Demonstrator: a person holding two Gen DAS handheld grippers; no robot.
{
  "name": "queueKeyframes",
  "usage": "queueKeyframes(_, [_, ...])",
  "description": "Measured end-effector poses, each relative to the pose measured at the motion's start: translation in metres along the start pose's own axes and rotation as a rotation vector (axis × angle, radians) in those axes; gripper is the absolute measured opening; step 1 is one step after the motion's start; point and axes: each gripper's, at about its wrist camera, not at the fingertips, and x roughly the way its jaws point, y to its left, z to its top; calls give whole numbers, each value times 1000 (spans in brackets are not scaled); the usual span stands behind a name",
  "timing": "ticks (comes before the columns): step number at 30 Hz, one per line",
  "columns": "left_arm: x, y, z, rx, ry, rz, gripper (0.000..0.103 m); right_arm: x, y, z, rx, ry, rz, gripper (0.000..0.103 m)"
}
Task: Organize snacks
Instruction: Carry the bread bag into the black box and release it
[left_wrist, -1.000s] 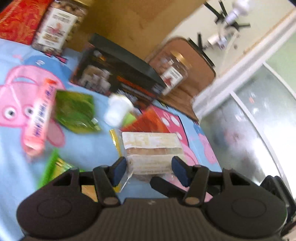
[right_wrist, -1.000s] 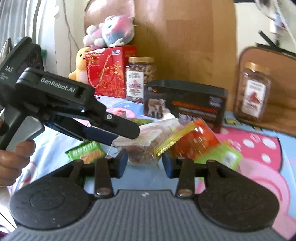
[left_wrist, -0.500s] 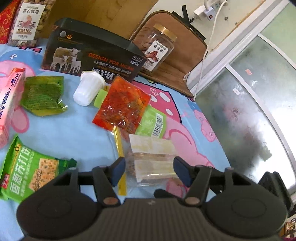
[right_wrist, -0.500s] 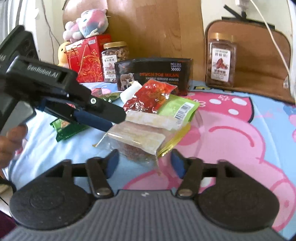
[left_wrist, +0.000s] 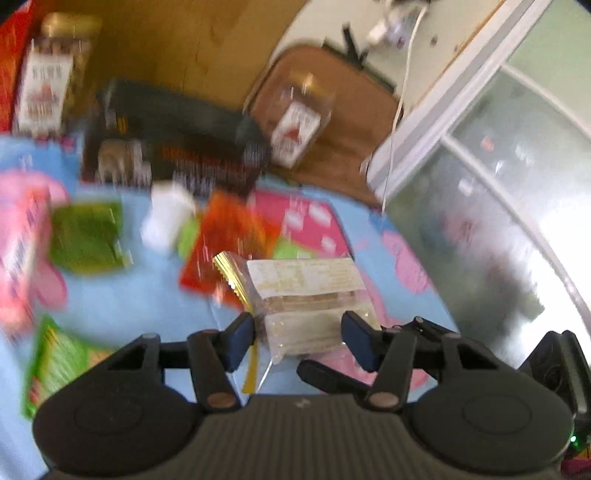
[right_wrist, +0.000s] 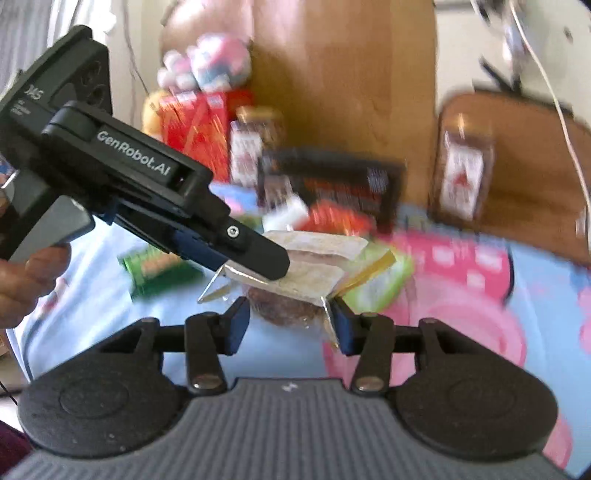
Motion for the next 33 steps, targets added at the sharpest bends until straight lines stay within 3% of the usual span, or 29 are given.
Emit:
queueKeyframes(7, [-7,23,75,3,-137,104,53,55,-24,70,11,-91,56,50])
queueKeyframes(12, [16,58,126,-54,-152,164,53,120,-52,109,108,-41,85,50])
queueKeyframes(21, [40,102,155,-136,-169,252,57,196,-63,136,177,101,138,57])
queueKeyframes(26, [38,103,153,-145,-174,238,57,194,-59,133,151,112,122,61])
queueKeyframes(33, [-2,79,119,-111,-234,154,57,130,-67,109,137,31,157,61])
